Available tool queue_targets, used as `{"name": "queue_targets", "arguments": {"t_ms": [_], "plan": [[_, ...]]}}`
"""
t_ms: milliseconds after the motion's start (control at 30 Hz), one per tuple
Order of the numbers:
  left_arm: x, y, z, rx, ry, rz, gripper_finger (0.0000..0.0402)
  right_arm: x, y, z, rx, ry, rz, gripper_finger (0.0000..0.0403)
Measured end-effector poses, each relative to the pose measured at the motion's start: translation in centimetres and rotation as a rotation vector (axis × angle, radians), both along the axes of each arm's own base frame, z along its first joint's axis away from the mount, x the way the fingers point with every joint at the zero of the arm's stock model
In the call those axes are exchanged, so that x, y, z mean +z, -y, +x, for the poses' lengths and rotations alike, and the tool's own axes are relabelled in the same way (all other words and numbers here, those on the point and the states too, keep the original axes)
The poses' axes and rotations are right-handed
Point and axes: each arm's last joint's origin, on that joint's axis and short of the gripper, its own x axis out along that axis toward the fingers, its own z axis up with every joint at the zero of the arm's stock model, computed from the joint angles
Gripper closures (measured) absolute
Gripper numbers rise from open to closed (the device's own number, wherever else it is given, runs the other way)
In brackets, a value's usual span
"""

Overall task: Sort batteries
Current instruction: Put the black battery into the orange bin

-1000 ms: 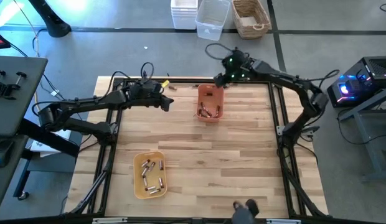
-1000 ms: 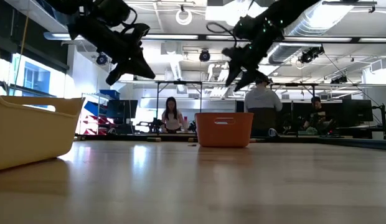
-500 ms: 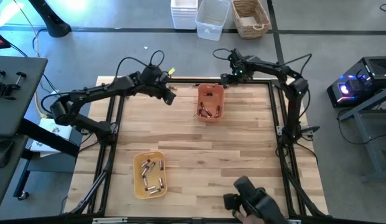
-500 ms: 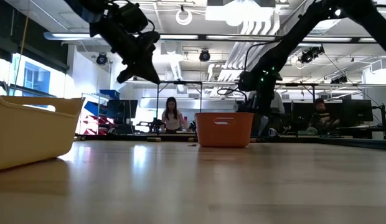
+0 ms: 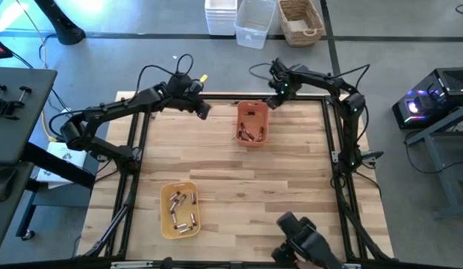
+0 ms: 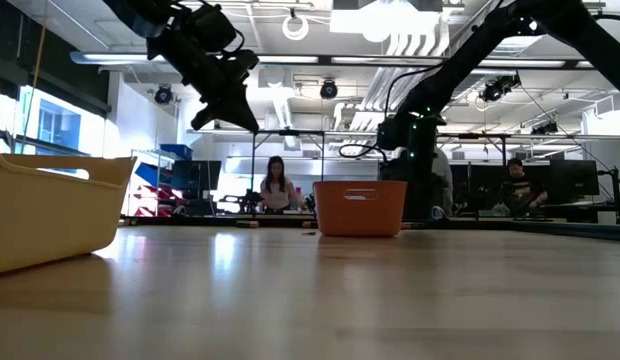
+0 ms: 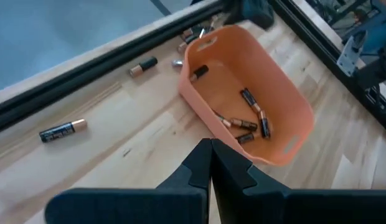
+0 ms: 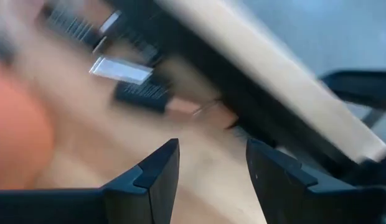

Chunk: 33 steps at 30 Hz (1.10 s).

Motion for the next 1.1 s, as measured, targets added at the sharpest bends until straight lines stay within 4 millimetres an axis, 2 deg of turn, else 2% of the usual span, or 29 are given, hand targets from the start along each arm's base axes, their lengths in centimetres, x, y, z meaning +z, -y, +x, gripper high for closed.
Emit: {"name": "queue_targets", "arguments": {"t_ms": [100,167,300,500,667,900,1000,1100], "plan": [[0.1,-0.2,0.0,0.031,0.021,-0.002,0.0401,-0.1,-0.5,0.0,0.178,-0.016,0.026,0.0224],[0.2,-0.3,0.0,0.054,0.024,-0.005,0.0401,-0.4,-0.3,0.1,0.234,-0.048,-0.005,0.0224],[0.2,-0.3,0.0,0.063,0.026,-0.005,0.0401,-0.9,0.2,0.2,0.241,-0.116,-0.069,0.0224],[0.2,-0.3,0.0,0.064,0.026,-0.003,0.0401,-1.4,0.3,0.1,0.35,-0.168,-0.087,0.0224],[0.2,-0.3,0.0,0.064,0.025,-0.003,0.0401,-3.1,0.1,-0.4,0.368,-0.187,0.038,0.0224],[0.2,-0.3,0.0,0.063,0.024,-0.004,0.0401,-1.9,-1.6,0.0,0.397,-0.161,0.097,0.0225],[0.2,-0.3,0.0,0.062,0.024,-0.004,0.0401,-1.3,-1.5,0.5,0.407,-0.142,0.049,0.0225],[0.2,-0.3,0.0,0.062,0.023,-0.005,0.0401,-1.6,-1.6,0.0,0.397,-0.163,0.07,0.0234]]}}
